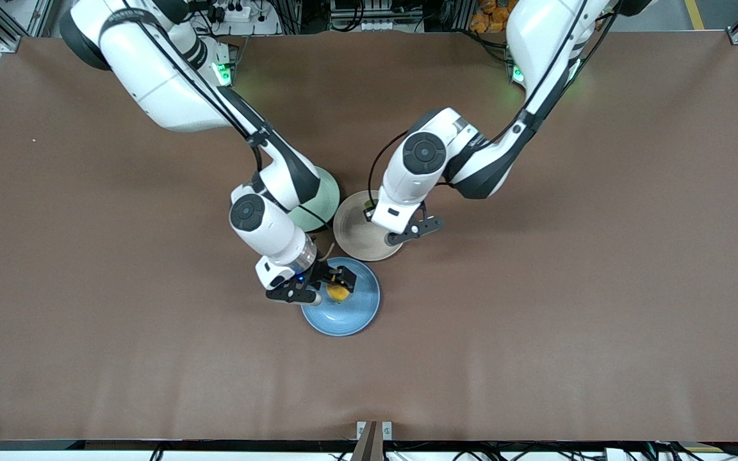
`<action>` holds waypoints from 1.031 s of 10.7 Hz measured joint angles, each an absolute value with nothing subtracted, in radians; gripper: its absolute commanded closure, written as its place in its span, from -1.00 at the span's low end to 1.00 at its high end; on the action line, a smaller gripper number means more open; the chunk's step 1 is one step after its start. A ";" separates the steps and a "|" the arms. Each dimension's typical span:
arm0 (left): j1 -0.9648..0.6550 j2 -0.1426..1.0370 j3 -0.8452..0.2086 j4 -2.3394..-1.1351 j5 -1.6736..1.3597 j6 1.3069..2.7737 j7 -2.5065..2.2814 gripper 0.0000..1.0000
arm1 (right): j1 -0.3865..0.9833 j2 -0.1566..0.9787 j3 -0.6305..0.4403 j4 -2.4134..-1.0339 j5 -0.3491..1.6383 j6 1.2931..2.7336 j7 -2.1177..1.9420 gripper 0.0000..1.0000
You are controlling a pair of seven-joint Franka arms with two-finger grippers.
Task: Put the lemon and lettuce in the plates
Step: 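Release the lemon onto the blue plate while the left gripper carries lettuce, then open the left gripper to drop the lettuce onto the beige plate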
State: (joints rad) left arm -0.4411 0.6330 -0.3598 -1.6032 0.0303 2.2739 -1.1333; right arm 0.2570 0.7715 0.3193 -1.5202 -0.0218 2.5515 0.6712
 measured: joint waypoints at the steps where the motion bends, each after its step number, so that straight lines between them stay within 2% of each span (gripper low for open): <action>1: -0.444 0.650 -0.359 -1.582 0.030 2.274 -1.130 -1.00 | 0.222 0.725 0.327 -1.510 -0.024 2.431 0.652 -1.00; 4: -0.459 0.662 -0.358 -1.560 0.050 2.274 -1.120 -1.00 | 0.117 0.563 0.332 -1.508 -0.024 2.074 0.533 -1.00; 6: -0.456 0.661 -0.346 -1.549 0.090 2.274 -1.120 -1.00 | 0.083 0.502 0.299 -1.515 -0.025 1.936 0.460 -1.00; 8: -0.410 0.655 -0.319 -1.535 0.143 2.258 -1.111 -1.00 | 0.063 0.452 0.232 -1.543 -0.026 1.897 0.334 -1.00; 11: -0.262 0.598 -0.311 -1.514 0.159 2.151 -0.952 -1.00 | 0.044 0.400 0.105 -1.602 -0.026 1.895 0.146 -1.00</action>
